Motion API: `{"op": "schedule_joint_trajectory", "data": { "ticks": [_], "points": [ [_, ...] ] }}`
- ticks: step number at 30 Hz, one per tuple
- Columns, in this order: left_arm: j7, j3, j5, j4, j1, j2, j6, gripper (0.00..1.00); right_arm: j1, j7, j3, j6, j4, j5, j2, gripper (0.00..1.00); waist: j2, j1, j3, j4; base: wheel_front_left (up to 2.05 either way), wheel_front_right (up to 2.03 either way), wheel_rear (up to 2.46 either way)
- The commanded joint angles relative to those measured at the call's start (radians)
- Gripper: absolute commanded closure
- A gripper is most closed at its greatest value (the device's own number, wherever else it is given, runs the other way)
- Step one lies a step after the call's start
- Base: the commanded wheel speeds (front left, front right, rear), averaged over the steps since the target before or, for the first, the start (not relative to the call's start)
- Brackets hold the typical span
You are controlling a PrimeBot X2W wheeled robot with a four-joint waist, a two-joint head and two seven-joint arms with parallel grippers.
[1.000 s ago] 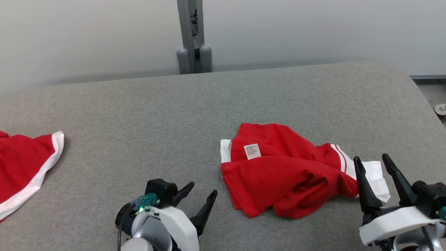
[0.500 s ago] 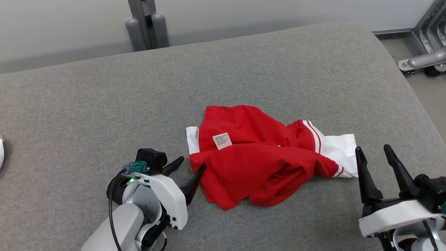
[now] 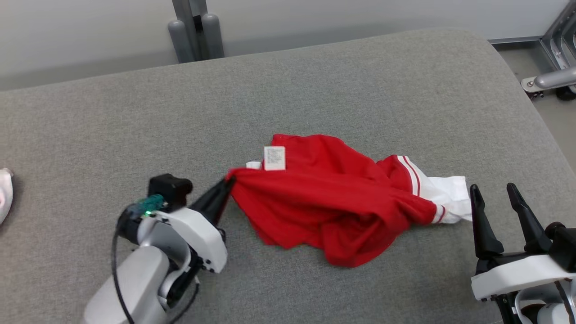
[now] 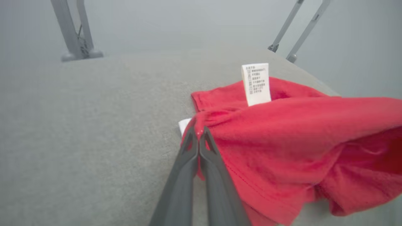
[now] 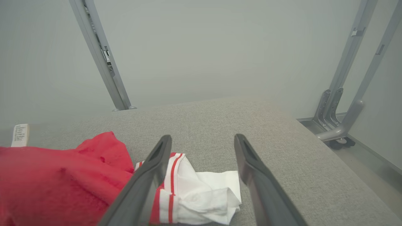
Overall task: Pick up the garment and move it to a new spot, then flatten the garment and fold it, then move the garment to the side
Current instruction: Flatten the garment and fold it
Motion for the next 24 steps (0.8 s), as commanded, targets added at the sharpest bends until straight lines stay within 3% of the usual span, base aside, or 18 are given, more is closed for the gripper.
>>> {"op": "schedule_joint_trajectory", "data": {
  "ticks": [1, 9, 14, 19, 24],
  "points": [
    [-0.030, 0.030, 0.016, -0.022, -0.030, 0.035, 0.027, 1.00, -0.005, -0.008, -0.009, 0.000, -0.002, -0.001, -0.006, 0.00, 0.0000, 0.0000, -0.007, 0.011, 0.00, 0.00, 0.00],
    [-0.099, 0.174, 0.063, -0.188, -0.092, 0.210, 0.135, 1.00, -0.004, 0.001, -0.019, 0.000, 0.004, -0.001, -0.006, 0.00, 0.0000, 0.0000, -0.039, 0.052, 0.00, 0.00, 0.00],
    [-0.105, 0.206, 0.095, -0.291, -0.095, 0.270, 0.176, 1.00, 0.004, 0.007, -0.026, 0.000, 0.001, -0.004, -0.006, 0.00, 0.0000, 0.0000, -0.046, 0.071, 0.00, 0.00, 0.00],
    [-0.112, 0.226, 0.078, -0.386, 0.047, 0.283, 0.240, 1.00, 0.015, 0.007, -0.031, 0.000, -0.001, 0.001, -0.006, 0.00, 0.0000, 0.0000, -0.048, 0.088, 0.00, 0.00, 0.00],
    [-0.158, 0.238, 0.024, -0.394, 0.236, 0.243, 0.290, 1.00, 0.015, 0.011, -0.048, 0.000, -0.004, 0.007, -0.006, 0.00, 0.0000, 0.0000, -0.039, 0.117, 0.00, 0.00, 0.00]
  ]
}}
